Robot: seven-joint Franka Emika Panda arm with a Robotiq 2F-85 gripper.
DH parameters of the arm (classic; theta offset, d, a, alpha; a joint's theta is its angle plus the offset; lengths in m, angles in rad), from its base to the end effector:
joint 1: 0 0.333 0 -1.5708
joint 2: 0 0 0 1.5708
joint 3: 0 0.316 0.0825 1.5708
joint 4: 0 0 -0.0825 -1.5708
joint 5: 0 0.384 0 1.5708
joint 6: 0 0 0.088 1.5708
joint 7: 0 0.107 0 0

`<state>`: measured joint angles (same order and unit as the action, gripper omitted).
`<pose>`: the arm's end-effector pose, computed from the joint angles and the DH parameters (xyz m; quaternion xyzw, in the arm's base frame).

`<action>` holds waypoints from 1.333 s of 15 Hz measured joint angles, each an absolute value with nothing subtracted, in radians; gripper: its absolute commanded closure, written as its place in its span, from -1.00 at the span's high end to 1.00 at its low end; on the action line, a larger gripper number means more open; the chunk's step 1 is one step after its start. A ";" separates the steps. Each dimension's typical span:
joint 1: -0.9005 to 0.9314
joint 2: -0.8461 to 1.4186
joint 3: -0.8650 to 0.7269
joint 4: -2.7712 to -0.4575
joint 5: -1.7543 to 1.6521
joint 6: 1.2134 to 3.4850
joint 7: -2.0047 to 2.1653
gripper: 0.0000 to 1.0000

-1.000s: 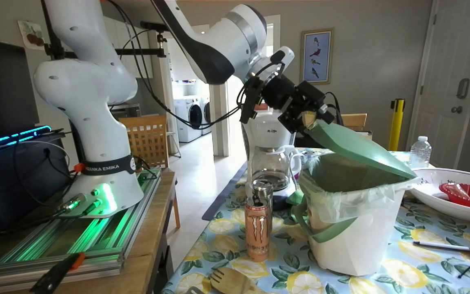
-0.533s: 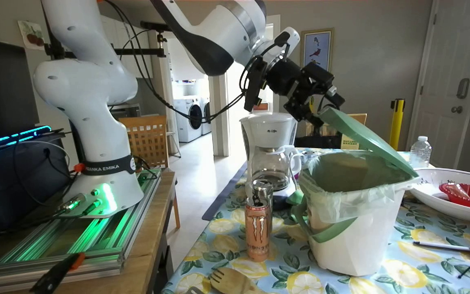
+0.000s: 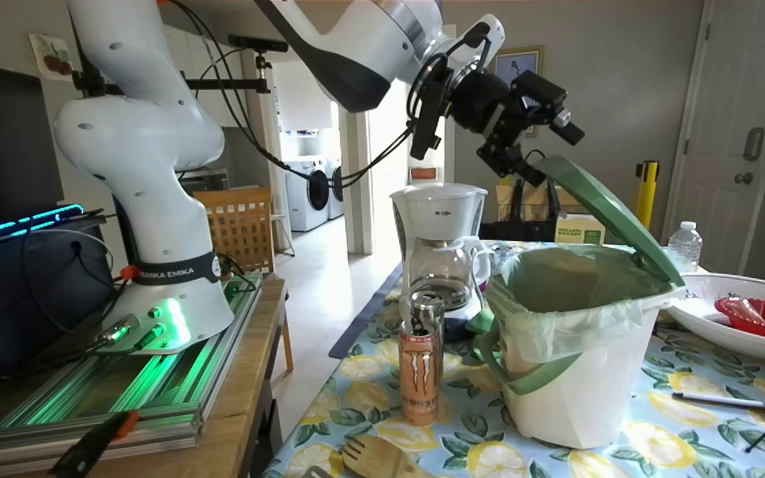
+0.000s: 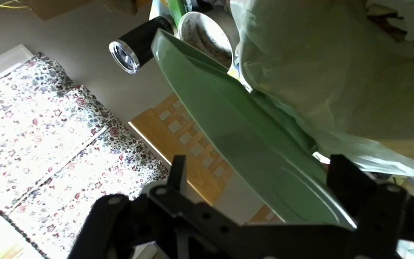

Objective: Open the white and green bin then place the two empty cans from the table inside the bin.

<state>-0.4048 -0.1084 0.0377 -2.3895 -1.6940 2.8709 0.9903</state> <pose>0.4721 -0.1217 0.3802 0.8900 0.0954 0.3054 0.3249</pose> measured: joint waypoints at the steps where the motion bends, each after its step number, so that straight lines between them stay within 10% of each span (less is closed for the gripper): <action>1: -0.405 -0.108 0.037 -2.381 -1.674 2.871 0.966 1.00; 20: -0.404 -0.008 0.033 -2.208 -1.443 2.803 0.700 1.00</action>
